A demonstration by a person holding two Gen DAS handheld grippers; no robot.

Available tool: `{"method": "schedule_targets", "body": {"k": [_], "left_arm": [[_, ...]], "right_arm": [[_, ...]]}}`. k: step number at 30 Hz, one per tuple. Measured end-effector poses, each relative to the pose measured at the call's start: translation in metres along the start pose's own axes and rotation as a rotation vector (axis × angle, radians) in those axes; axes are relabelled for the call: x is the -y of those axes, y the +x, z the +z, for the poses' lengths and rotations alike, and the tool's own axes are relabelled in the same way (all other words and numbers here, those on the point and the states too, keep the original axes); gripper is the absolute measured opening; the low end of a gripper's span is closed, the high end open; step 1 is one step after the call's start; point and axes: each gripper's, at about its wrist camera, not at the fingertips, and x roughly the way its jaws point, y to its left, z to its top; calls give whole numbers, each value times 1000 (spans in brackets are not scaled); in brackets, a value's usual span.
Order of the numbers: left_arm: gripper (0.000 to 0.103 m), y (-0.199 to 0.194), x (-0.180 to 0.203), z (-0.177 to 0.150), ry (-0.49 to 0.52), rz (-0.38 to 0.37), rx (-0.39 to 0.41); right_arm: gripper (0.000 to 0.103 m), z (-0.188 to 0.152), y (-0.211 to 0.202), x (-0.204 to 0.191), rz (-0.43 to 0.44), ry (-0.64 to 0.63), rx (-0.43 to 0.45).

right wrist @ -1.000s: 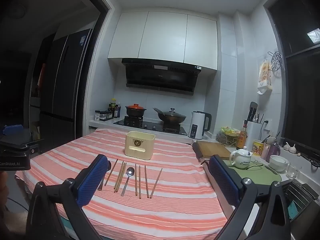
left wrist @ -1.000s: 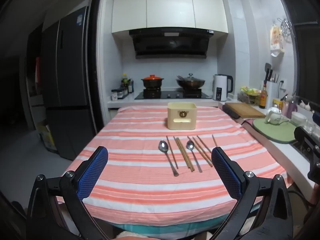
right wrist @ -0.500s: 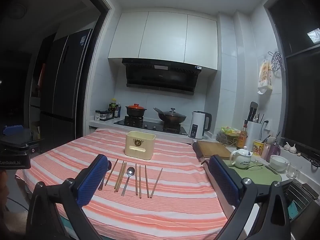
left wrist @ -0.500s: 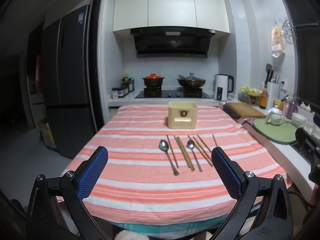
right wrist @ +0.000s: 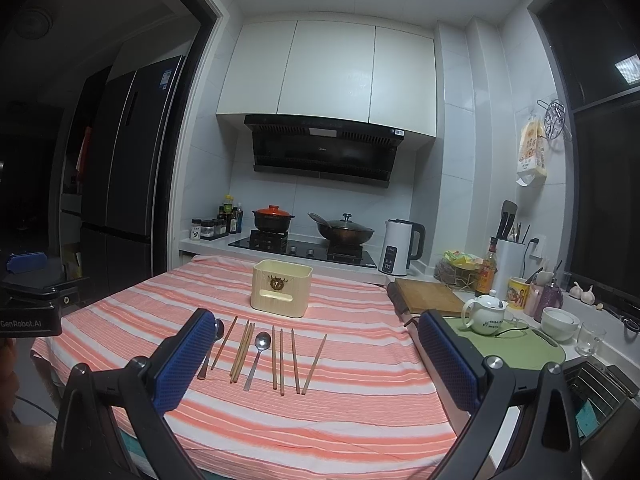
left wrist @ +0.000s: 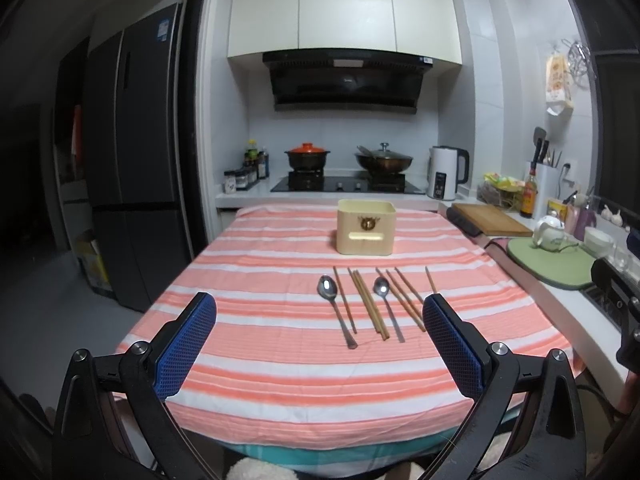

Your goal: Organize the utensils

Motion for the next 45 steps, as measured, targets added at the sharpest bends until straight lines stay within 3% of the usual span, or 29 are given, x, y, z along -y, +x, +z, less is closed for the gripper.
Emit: {"method": "schedule_targets", "body": {"k": [45], "left_arm": [[103,1,3,2,5,-3,5]], "right_arm": [[103,1,-2,3,-2,16,4]]}}
